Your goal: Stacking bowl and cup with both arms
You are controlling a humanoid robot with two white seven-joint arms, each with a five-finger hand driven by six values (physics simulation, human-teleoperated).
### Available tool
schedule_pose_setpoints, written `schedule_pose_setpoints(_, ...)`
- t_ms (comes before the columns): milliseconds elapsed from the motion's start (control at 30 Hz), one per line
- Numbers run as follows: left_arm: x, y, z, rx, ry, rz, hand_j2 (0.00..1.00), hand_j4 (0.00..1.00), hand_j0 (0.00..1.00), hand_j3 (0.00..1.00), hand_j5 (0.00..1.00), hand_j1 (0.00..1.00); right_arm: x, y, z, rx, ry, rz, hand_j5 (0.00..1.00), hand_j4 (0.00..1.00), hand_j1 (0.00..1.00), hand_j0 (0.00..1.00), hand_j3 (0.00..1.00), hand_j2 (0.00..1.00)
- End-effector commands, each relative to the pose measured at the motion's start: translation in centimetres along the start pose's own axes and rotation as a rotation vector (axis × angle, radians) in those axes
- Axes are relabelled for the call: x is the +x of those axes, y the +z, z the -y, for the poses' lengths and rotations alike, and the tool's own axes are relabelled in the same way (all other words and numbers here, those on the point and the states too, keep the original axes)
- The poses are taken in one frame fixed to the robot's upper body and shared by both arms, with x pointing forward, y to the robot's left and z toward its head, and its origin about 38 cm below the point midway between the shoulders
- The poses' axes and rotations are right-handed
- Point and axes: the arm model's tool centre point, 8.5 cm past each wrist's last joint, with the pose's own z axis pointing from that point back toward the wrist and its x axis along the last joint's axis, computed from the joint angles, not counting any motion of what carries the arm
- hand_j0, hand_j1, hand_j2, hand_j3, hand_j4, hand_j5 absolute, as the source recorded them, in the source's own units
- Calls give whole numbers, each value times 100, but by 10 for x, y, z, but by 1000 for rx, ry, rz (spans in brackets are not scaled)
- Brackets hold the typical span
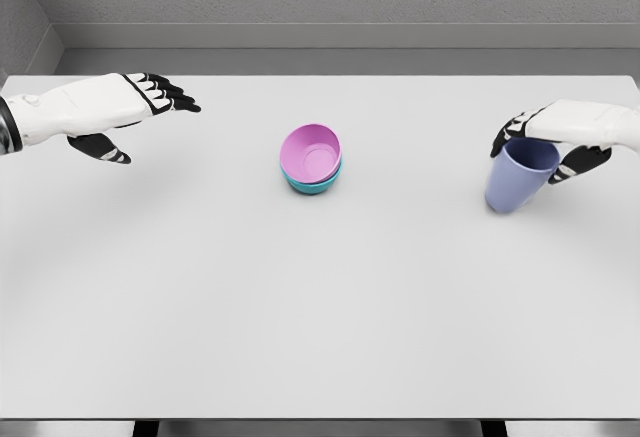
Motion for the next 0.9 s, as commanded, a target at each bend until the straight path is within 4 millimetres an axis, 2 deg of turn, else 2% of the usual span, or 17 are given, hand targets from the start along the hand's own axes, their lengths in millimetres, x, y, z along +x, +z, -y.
schedule_pose_setpoints(0,0,1,-1,4,4,-2,100,100,100,100,100,100,1,1,1,-6,-1,4,65,65,65,65,65,65)
schedule_pose_setpoints(267,-1,1,0,2,4,-3,100,100,100,100,100,100,7,6,34,-61,55,10,65,65,65,65,65,65)
schedule_pose_setpoints(333,-1,0,0,1,3,-3,100,100,100,100,100,100,13,-2,42,-78,59,29,65,65,65,65,65,65)
schedule_pose_setpoints(433,-1,0,0,-1,4,-5,100,100,100,100,100,100,17,-4,50,-93,73,42,65,65,65,65,65,65)
schedule_pose_setpoints(567,-1,0,0,-1,4,-5,100,100,100,100,100,100,34,-5,62,-111,116,75,65,65,65,65,65,65)
schedule_pose_setpoints(867,-1,0,0,0,4,-4,100,100,100,100,100,100,49,-17,75,-141,136,122,65,65,65,65,65,65)
